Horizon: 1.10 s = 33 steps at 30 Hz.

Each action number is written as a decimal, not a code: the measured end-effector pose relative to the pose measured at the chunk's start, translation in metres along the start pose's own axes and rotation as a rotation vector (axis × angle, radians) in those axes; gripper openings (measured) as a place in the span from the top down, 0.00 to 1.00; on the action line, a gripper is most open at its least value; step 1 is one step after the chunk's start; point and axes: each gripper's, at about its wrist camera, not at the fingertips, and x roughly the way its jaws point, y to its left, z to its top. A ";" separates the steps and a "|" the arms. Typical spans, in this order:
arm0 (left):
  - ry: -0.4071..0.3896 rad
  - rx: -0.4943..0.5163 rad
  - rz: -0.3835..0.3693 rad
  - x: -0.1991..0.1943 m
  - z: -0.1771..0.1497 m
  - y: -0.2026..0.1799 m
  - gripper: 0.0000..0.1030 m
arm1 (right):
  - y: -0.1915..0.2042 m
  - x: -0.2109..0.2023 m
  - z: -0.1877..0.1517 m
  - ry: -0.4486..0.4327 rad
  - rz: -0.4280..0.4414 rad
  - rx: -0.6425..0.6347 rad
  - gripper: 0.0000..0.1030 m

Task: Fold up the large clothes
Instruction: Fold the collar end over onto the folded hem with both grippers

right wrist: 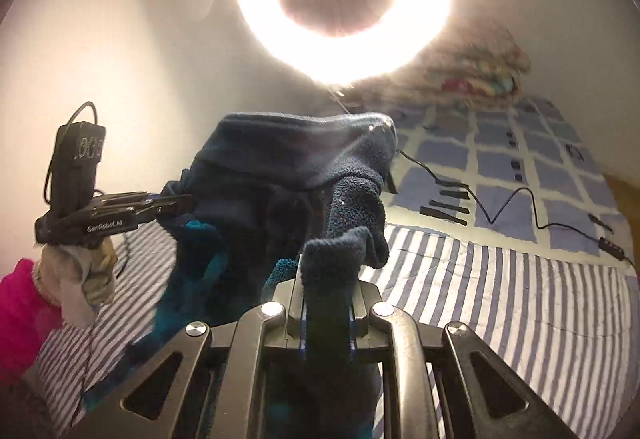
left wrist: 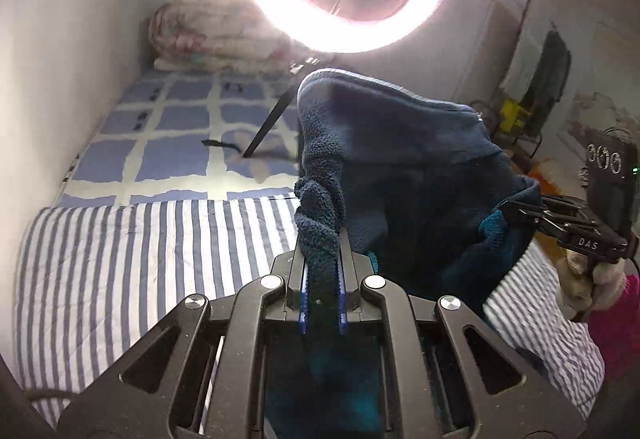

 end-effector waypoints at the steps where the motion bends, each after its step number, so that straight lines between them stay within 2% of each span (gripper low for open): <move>1: -0.007 0.004 -0.010 -0.013 -0.005 -0.004 0.92 | 0.003 -0.009 -0.004 -0.004 0.006 -0.010 0.89; 4: -0.015 0.036 -0.022 -0.045 -0.024 -0.018 0.92 | 0.016 -0.044 -0.025 -0.010 0.040 -0.040 0.89; 9: 0.007 0.090 -0.050 -0.081 -0.067 -0.038 0.92 | 0.042 -0.085 -0.077 0.036 0.091 -0.095 0.89; 16: 0.043 0.166 -0.061 -0.106 -0.129 -0.060 0.92 | 0.057 -0.108 -0.131 0.068 0.108 -0.120 0.89; 21: 0.114 0.227 -0.061 -0.116 -0.170 -0.069 0.90 | 0.069 -0.125 -0.160 0.090 0.119 -0.195 0.89; 24: 0.135 0.274 -0.045 -0.125 -0.184 -0.076 0.88 | 0.079 -0.133 -0.173 0.115 0.112 -0.252 0.88; 27: 0.156 0.278 -0.037 -0.139 -0.190 -0.073 0.80 | 0.083 -0.144 -0.185 0.152 0.101 -0.296 0.86; 30: 0.156 0.234 -0.051 -0.161 -0.190 -0.062 0.74 | 0.077 -0.167 -0.187 0.160 0.112 -0.276 0.77; 32: 0.137 0.159 -0.066 -0.175 -0.182 -0.050 0.60 | 0.065 -0.186 -0.180 0.124 0.130 -0.207 0.69; 33: 0.126 0.103 -0.079 -0.178 -0.176 -0.041 0.45 | 0.058 -0.194 -0.175 0.102 0.144 -0.156 0.67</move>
